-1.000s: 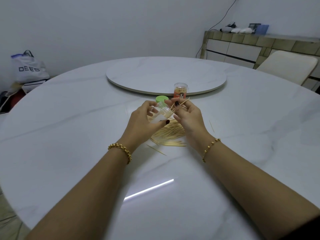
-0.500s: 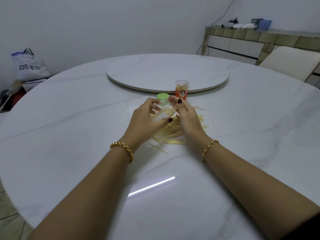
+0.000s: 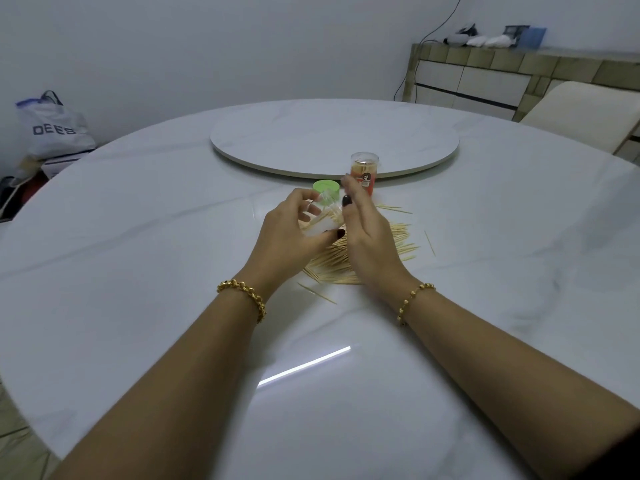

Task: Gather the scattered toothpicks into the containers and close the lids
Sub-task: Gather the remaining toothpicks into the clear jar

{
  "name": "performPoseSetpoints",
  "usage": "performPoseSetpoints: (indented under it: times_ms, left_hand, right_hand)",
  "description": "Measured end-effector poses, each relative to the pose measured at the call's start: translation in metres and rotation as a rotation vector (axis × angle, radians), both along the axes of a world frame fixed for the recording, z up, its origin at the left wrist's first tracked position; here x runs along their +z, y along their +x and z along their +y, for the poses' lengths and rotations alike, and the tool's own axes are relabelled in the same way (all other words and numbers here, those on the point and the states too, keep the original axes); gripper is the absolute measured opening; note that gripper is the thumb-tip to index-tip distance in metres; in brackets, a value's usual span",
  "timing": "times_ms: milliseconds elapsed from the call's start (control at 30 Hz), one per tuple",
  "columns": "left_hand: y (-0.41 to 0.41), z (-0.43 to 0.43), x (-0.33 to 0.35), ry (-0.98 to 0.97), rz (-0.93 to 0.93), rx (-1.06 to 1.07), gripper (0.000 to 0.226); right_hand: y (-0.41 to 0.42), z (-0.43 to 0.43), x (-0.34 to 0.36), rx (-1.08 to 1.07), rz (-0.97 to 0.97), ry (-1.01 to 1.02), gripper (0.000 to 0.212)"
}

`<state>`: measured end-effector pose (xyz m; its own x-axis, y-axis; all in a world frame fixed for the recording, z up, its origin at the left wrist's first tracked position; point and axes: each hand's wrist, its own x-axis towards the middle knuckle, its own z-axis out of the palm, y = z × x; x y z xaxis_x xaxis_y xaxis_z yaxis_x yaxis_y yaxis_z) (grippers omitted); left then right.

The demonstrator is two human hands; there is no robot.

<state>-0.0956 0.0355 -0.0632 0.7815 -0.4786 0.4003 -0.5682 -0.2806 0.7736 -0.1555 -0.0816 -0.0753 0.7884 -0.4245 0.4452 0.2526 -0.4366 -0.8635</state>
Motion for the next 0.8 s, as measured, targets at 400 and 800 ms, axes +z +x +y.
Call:
performPoseSetpoints:
  times_ms: [400, 800]
  left_hand:
    - [0.008, 0.006, 0.001, -0.003, 0.012, 0.033, 0.05]
    - [0.035, 0.037, 0.004, 0.059, 0.075, 0.15, 0.049]
  right_hand:
    - [-0.003, -0.01, 0.007, 0.017, 0.06, -0.091, 0.044]
    - [0.023, -0.007, 0.013, 0.03, 0.429, -0.609, 0.038]
